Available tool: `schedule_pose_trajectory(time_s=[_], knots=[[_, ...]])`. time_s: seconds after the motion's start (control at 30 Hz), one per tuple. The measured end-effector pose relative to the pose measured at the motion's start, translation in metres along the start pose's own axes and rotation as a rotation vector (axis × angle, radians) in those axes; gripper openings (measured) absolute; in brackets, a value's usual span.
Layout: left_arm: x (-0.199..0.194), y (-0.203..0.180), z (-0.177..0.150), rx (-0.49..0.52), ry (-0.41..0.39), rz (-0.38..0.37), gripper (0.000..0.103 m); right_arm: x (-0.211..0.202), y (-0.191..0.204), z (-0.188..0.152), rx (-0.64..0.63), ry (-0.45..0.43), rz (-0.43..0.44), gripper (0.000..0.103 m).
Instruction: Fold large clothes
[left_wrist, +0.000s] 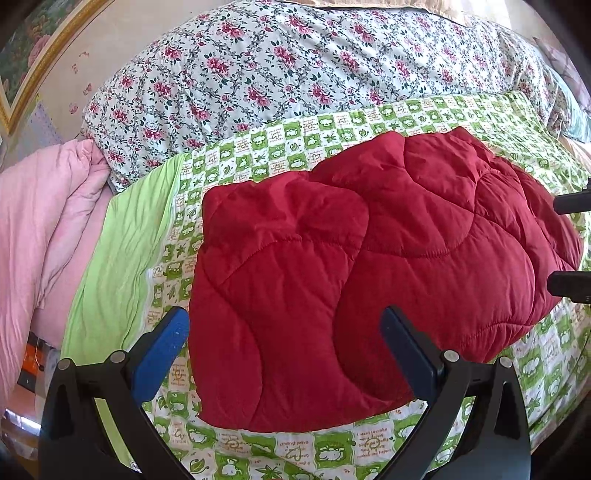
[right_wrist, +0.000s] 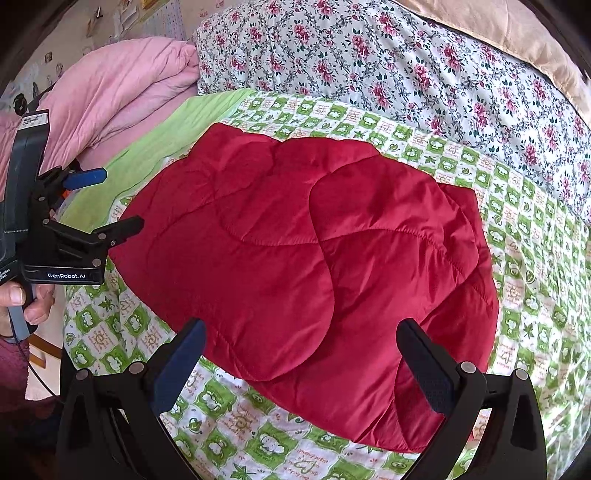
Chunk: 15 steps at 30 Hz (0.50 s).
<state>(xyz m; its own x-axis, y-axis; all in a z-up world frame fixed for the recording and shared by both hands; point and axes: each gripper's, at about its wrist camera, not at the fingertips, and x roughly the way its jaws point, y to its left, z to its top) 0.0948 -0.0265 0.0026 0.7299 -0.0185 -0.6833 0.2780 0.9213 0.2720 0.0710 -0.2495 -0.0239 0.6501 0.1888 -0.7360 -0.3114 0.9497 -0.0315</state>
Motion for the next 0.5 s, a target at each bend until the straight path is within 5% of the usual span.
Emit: schedule_pose_trajectory(time_s=[0.5], knots=[[0.005, 0.005, 0.008, -0.030, 0.007, 0.000, 0.103, 0.001, -0.006, 0.014, -0.009, -0.002, 0.000, 0.103]])
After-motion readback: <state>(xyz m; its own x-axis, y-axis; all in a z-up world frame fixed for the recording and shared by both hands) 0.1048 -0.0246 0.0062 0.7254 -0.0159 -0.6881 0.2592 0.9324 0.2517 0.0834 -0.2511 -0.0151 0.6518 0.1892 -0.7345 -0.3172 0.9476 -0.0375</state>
